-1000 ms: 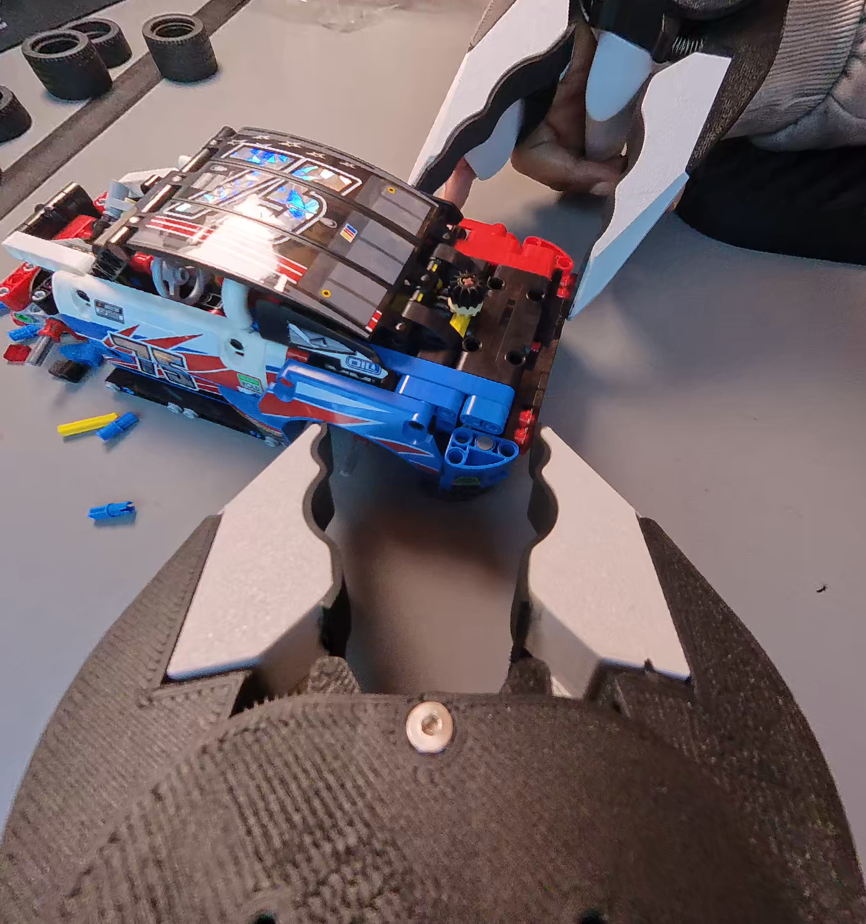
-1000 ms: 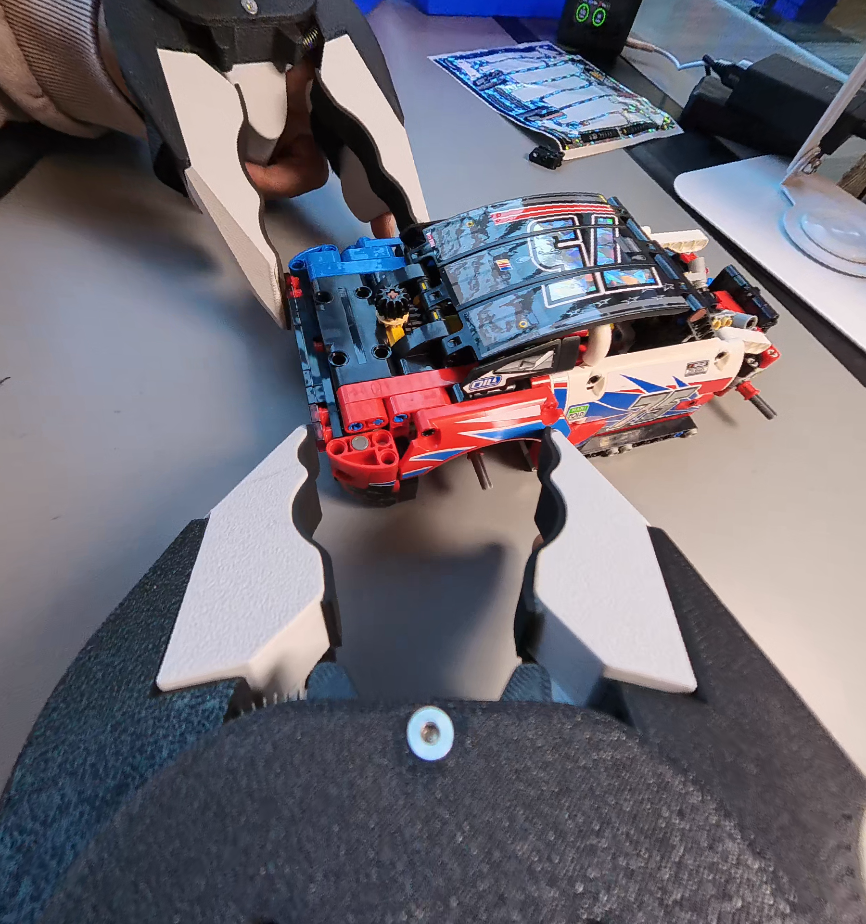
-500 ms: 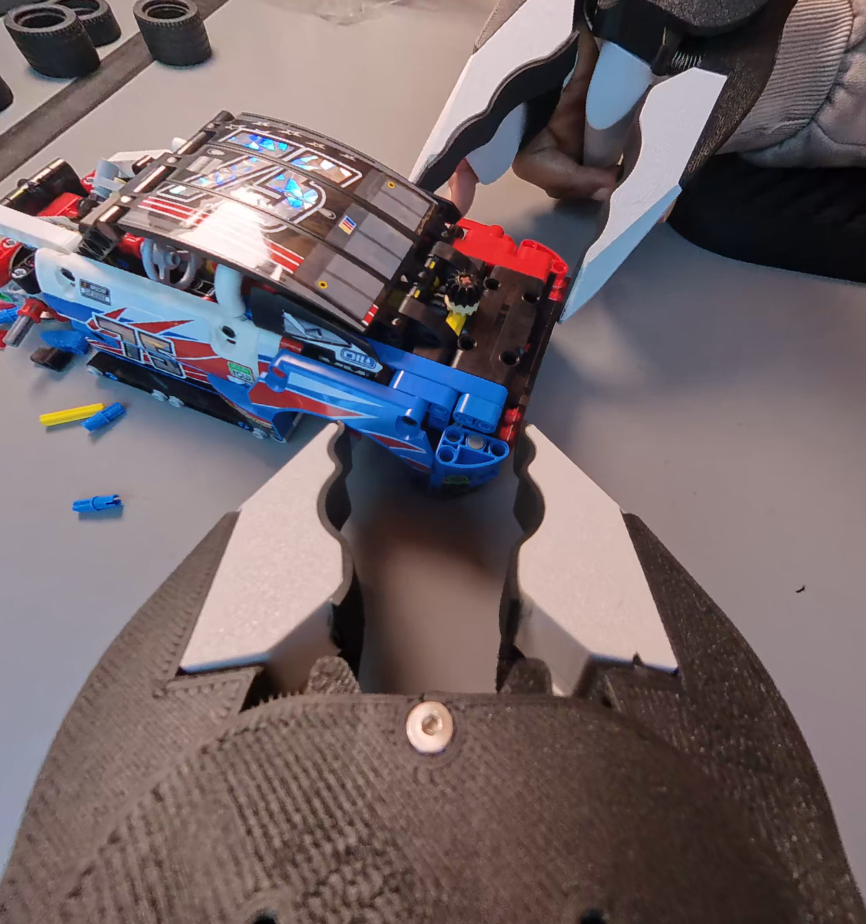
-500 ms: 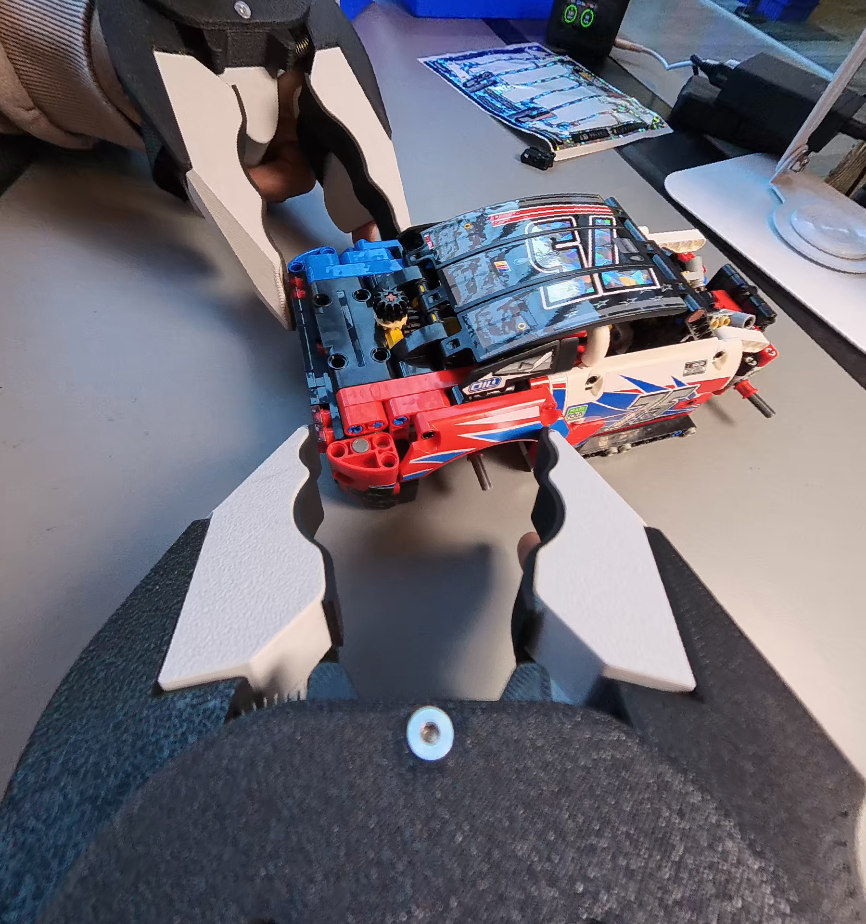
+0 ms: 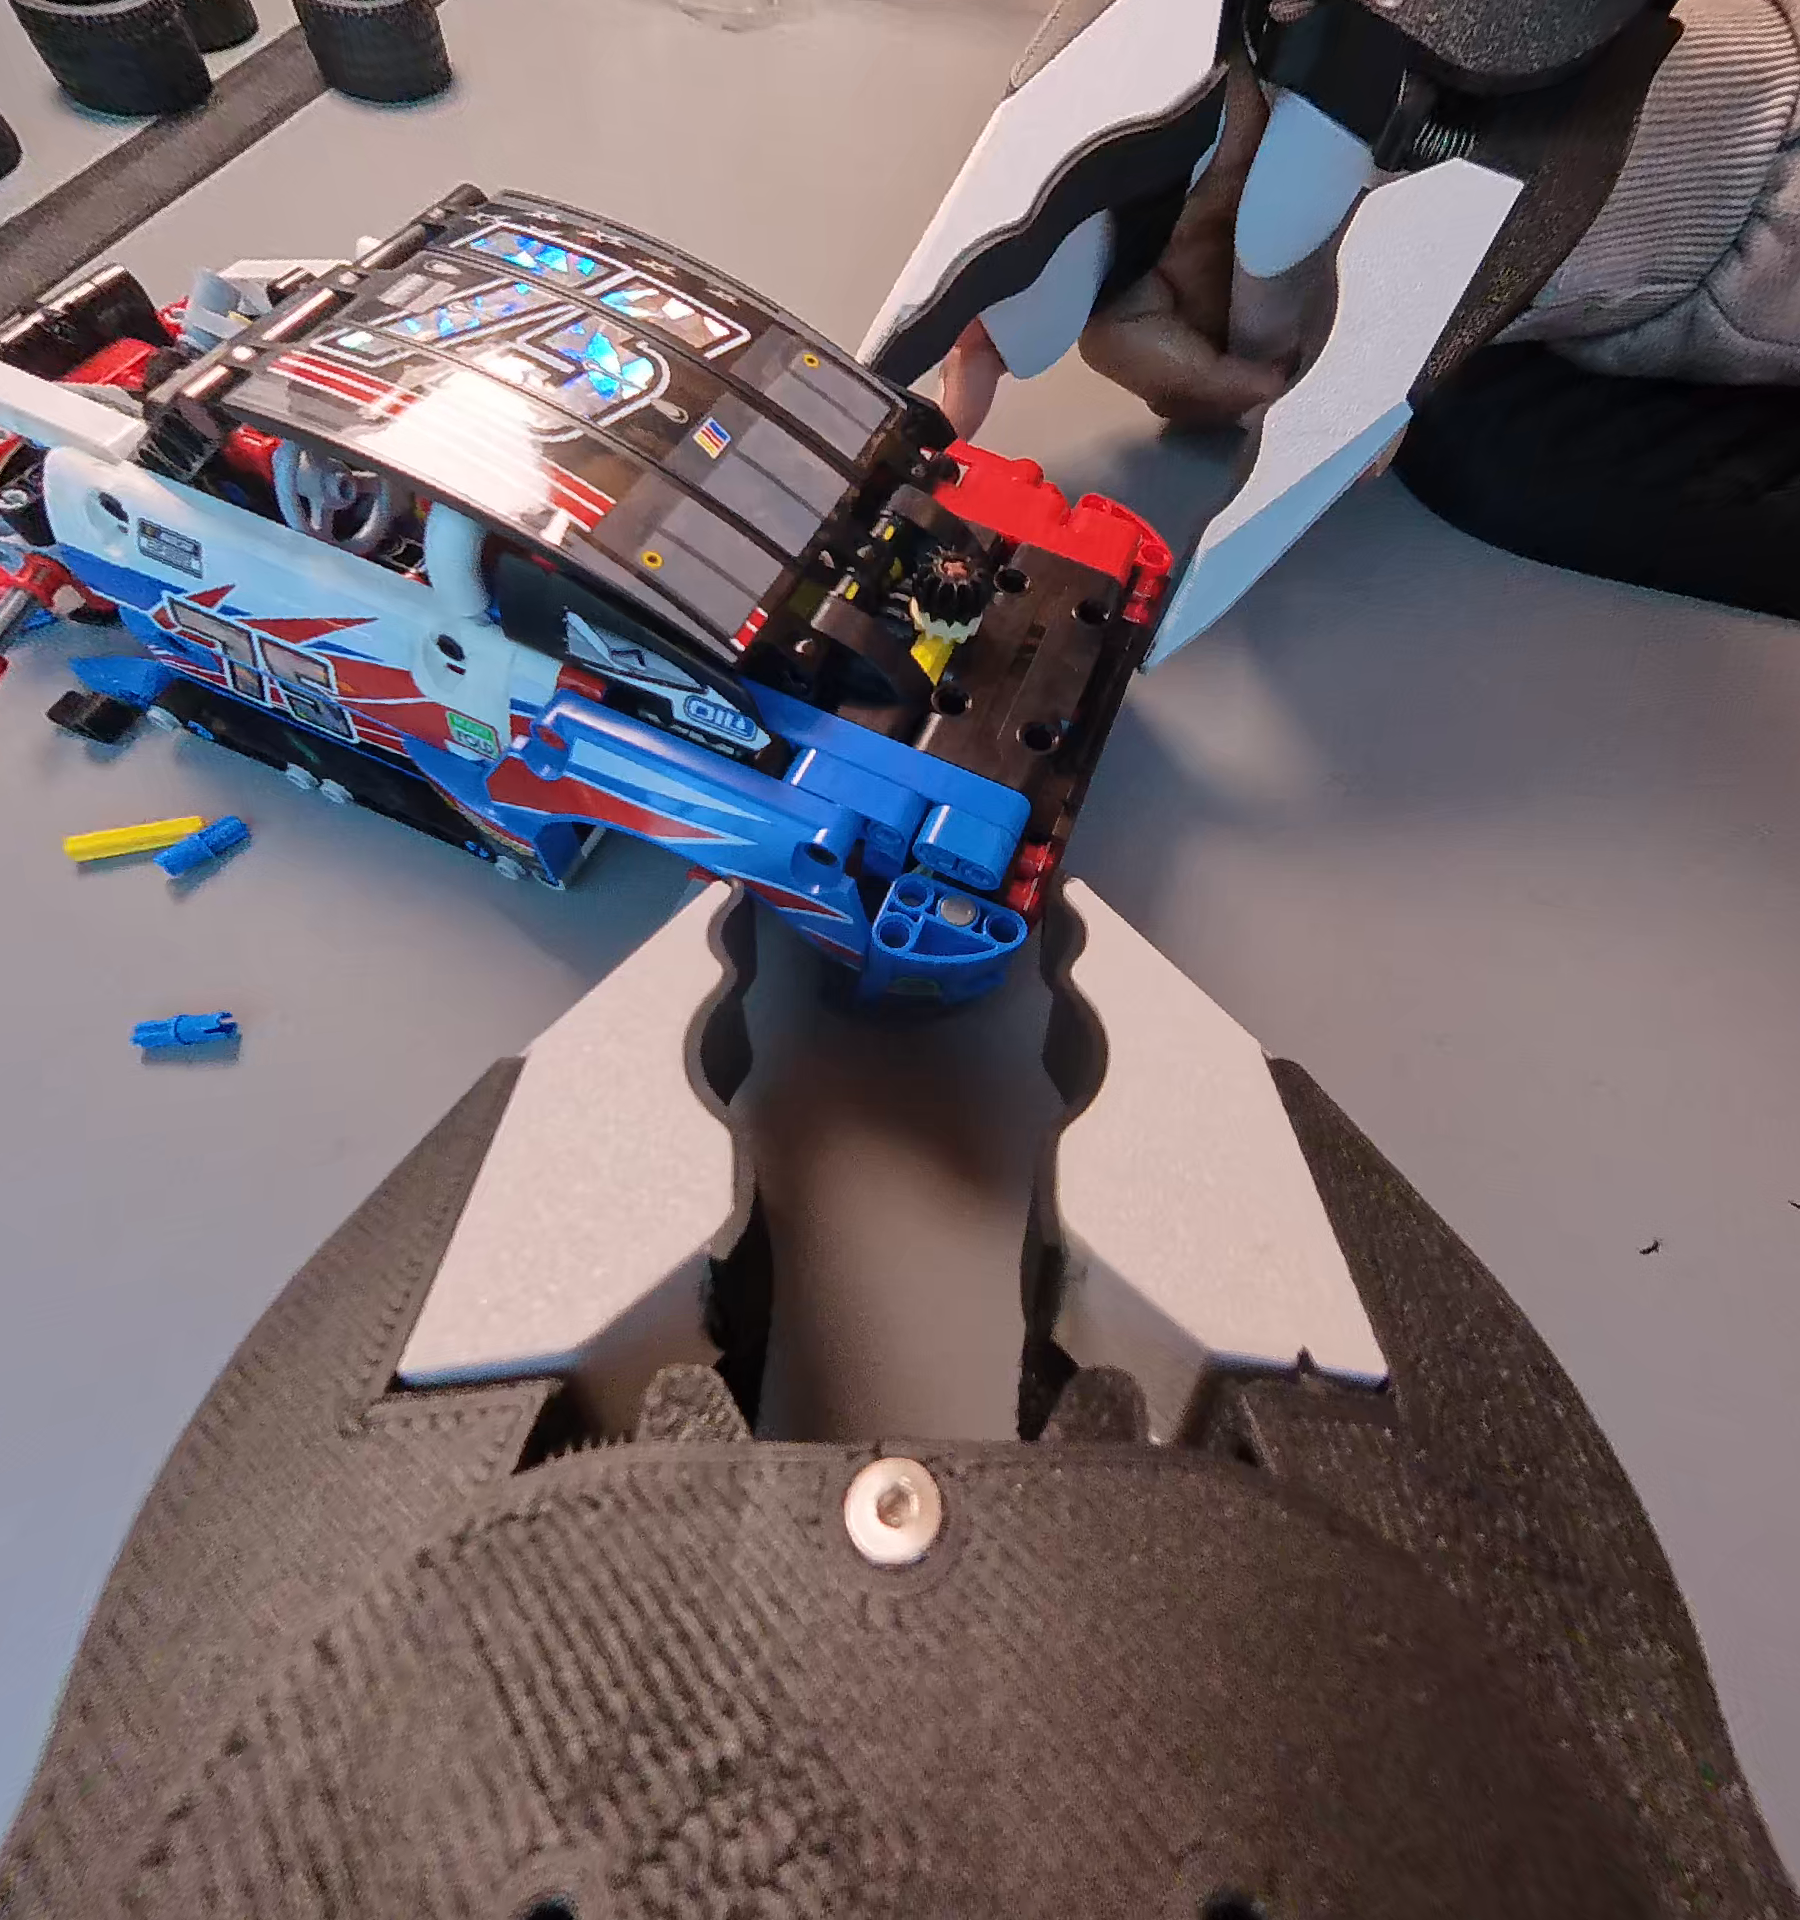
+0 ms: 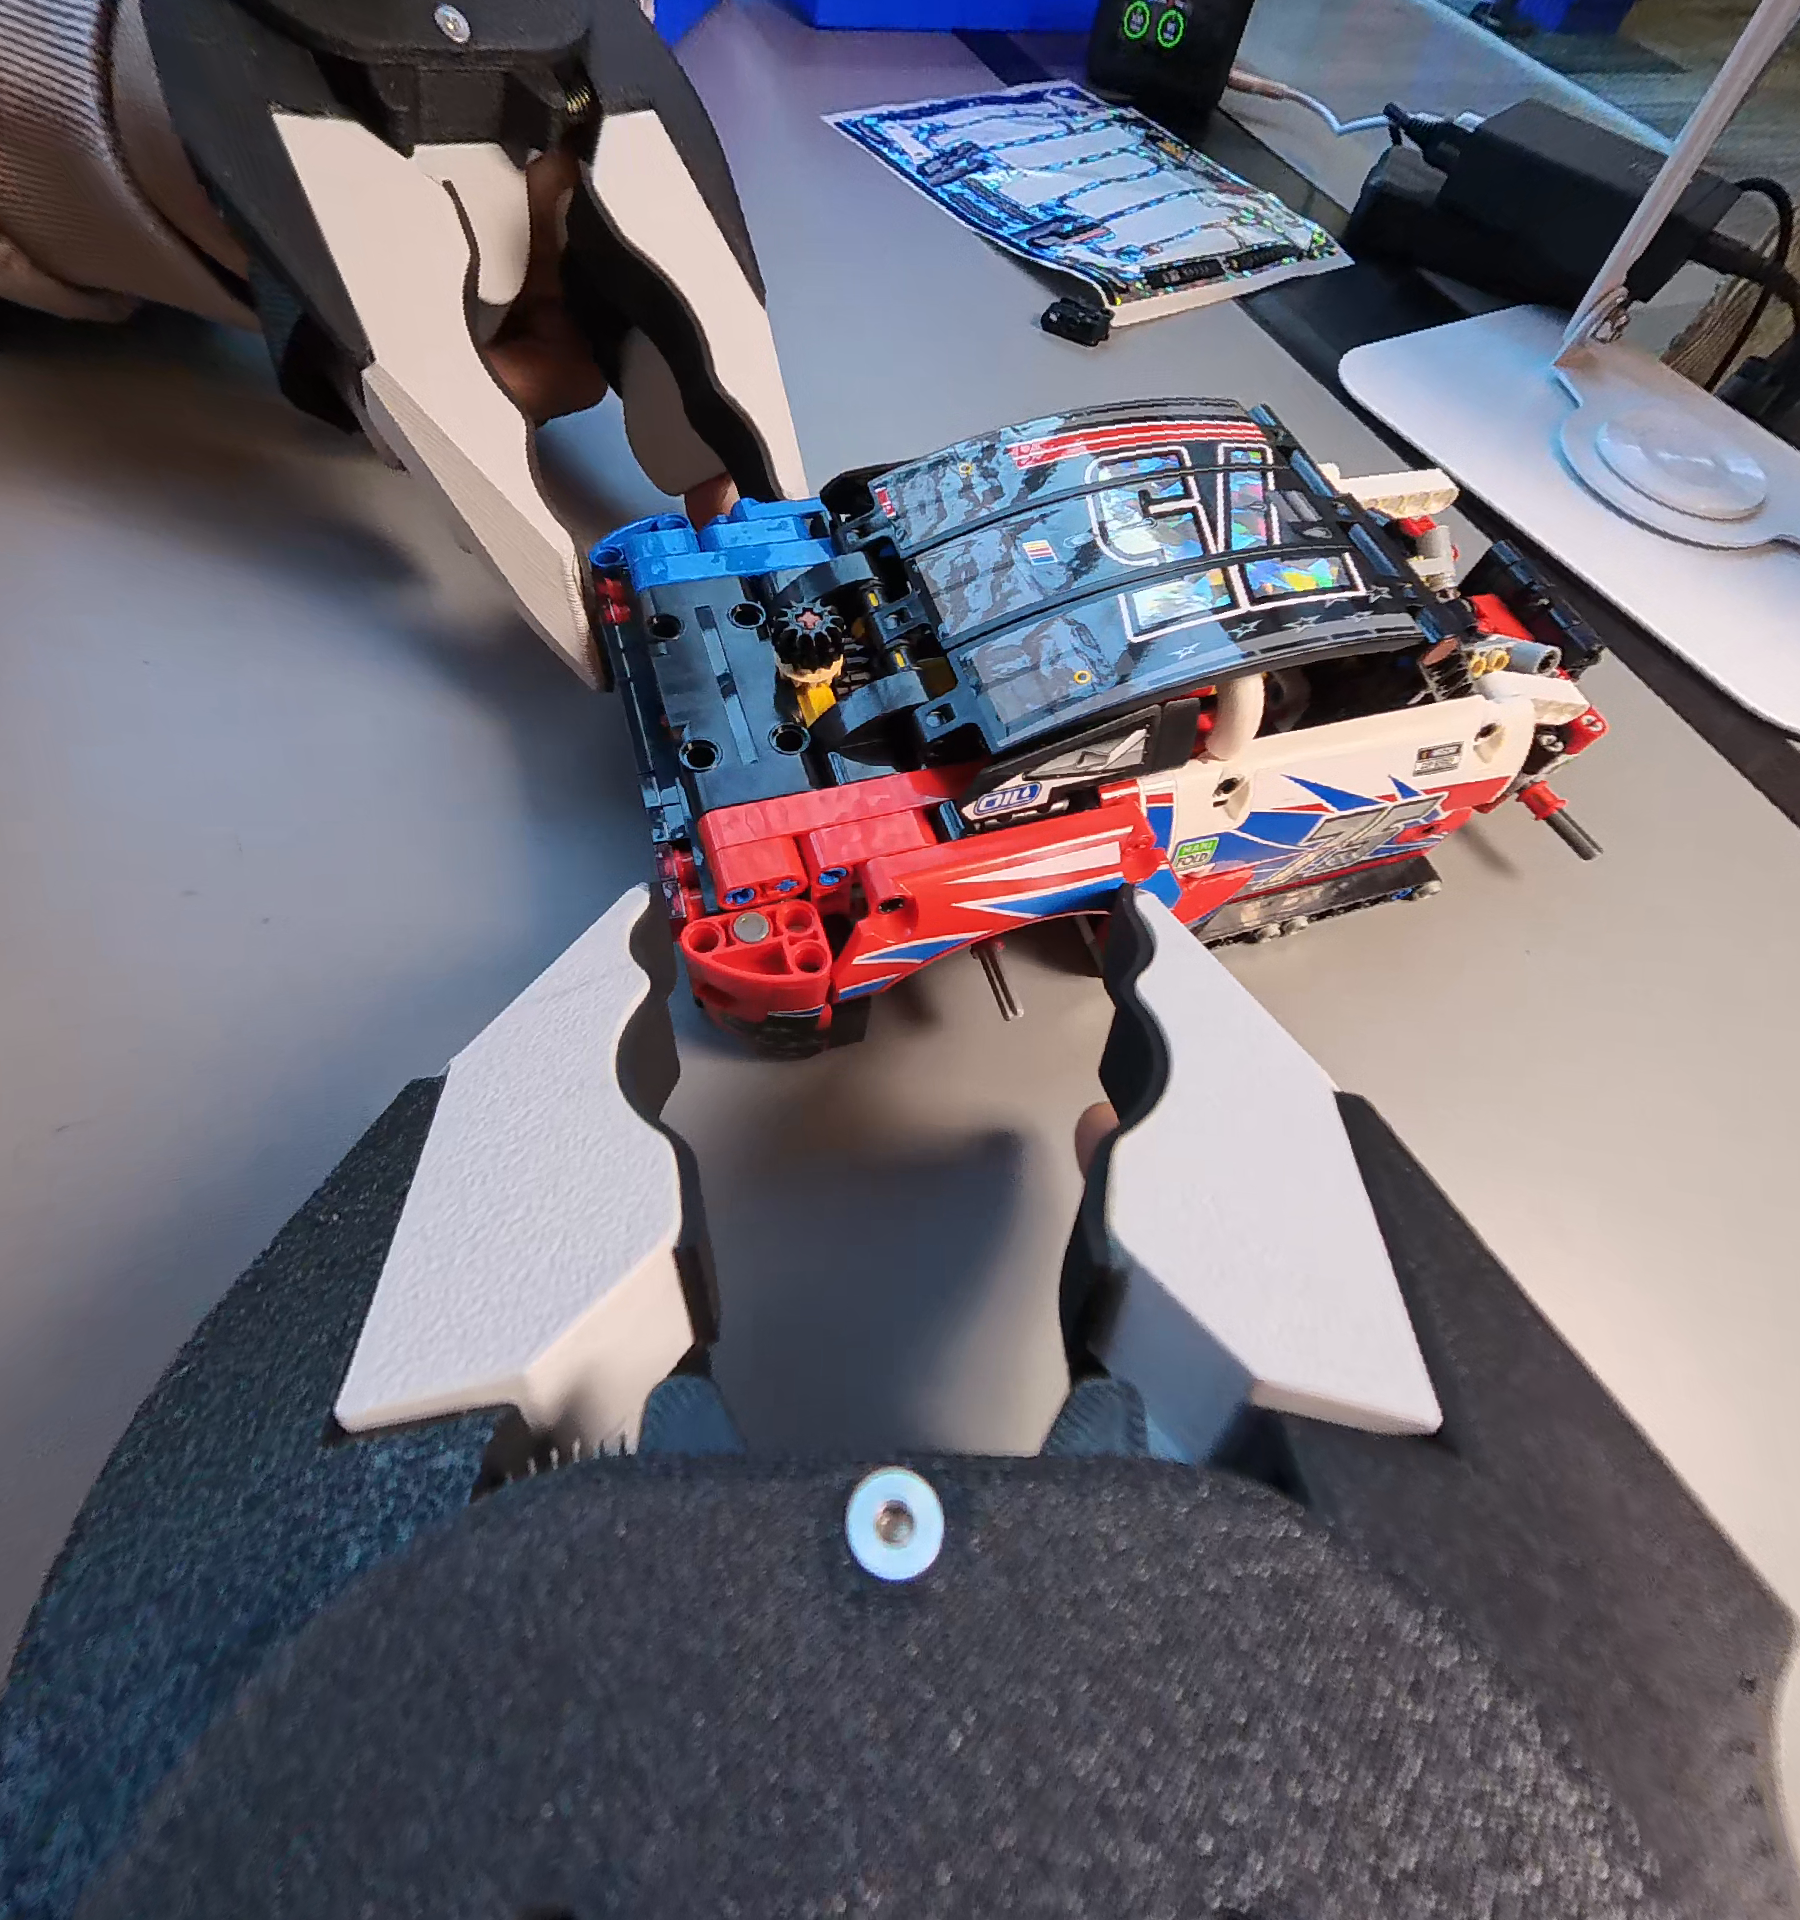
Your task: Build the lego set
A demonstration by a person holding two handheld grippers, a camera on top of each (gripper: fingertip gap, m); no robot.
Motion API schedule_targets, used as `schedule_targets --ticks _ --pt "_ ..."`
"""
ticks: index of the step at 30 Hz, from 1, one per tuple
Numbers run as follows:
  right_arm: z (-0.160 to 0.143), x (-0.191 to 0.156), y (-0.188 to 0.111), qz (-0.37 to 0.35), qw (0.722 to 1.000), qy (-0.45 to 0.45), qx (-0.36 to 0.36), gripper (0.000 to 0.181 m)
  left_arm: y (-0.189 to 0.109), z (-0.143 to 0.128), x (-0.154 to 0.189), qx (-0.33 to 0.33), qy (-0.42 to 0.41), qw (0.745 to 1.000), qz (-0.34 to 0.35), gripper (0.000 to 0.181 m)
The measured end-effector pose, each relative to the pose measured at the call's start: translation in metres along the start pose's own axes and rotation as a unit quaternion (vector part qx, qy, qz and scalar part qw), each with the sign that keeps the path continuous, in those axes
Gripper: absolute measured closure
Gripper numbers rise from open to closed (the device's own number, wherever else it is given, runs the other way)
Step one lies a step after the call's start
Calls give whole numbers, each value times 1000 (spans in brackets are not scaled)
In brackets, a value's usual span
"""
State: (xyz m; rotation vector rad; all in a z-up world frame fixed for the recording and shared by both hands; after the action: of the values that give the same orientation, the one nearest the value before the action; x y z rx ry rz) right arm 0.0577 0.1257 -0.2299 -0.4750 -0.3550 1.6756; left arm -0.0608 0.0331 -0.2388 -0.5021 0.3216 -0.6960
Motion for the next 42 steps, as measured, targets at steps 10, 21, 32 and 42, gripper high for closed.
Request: schedule_targets --ticks 10,21,32,42 --pt "5 0 4 7 1000 5 7 71 -6 8 -4 4 42 999 30 89" --pt "9 12 20 24 1000 -2 -20 66 12 6 -25 -2 67 998 14 72" --pt "7 6 15 20 1000 -14 -9 79 12 7 -21 -6 69 997 18 74" --pt "7 6 15 24 1000 -14 -8 80 11 7 -19 -5 71 997 22 74"
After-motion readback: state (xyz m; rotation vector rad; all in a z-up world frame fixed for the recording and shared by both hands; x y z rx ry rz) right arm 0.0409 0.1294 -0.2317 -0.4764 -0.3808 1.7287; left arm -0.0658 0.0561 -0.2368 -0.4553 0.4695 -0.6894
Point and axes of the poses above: each gripper's, where its closed fingertips meet, y out along the fingers, z out of its top, x = y × z across the jaws, the point moved 5 cm from there along -y, back along the fingers, and after that the axes turned 15 degrees about y, right-handed, at the moved point
